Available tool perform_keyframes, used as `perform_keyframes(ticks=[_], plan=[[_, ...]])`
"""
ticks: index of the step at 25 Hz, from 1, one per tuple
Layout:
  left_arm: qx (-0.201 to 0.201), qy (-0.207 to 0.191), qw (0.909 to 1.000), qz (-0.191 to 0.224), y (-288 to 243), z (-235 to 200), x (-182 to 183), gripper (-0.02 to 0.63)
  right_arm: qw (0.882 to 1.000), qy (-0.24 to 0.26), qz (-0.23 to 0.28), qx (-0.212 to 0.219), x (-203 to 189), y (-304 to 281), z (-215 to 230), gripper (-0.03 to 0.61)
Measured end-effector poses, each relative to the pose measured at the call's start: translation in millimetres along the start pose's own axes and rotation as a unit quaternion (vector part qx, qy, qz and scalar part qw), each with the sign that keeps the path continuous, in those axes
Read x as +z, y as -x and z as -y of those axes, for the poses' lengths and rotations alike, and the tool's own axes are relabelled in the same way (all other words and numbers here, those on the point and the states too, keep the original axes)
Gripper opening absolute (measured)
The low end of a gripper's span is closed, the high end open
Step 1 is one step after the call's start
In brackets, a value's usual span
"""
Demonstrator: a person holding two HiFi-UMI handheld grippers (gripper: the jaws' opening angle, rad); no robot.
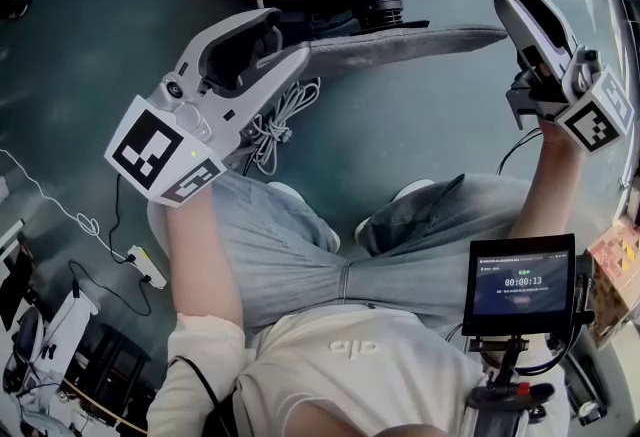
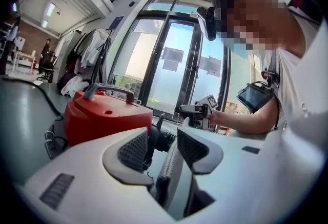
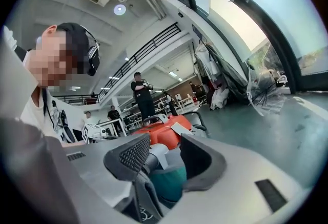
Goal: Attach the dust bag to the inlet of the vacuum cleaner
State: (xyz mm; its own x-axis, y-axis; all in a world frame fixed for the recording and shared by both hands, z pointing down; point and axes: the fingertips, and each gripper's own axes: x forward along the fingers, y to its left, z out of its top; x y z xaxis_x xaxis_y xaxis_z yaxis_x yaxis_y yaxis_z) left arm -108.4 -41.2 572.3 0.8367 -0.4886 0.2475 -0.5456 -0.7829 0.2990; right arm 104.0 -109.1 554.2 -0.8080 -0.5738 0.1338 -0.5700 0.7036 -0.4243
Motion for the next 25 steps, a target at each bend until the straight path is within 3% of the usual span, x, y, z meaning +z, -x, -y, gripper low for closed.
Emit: perform_keyframes(ticks=[3,8,13,17,20,25], plan=[[0.025,-0.008,0.9993,0.026,1.9,-9.8,10.4,0.169,0.999,0.028,0.014,-0.011,9.9,-1.0,-0.2,0.17],[0.034,-0.008,0.9961,0.081,4.7,-6.1,32.4,0.167,0.993,0.063,0.088,-0.041,35.2,5.5,4.6,0.17],[0.08,0.005,0.9927,0.091,-2.9,-5.6,35.9,0.167,0.991,0.063,0.111,-0.047,43.1,-1.1,-0.5,0.169],[0.105,0.007,0.99,0.094,5.5,38.8,99.7,0.167,0.99,0.061,0.114,-0.054,106.4,13.1,-59.6,0.167],[0.135,-0.02,0.9871,0.085,22.5,71.4,158.0,0.167,0.99,0.081,0.101,-0.05,157.5,20.0,-116.8,0.167],[0.115,-0.043,0.9899,0.071,61.1,138.8,268.8,0.167,0.99,0.103,0.088,-0.034,249.3,42.6,-217.0,0.166]])
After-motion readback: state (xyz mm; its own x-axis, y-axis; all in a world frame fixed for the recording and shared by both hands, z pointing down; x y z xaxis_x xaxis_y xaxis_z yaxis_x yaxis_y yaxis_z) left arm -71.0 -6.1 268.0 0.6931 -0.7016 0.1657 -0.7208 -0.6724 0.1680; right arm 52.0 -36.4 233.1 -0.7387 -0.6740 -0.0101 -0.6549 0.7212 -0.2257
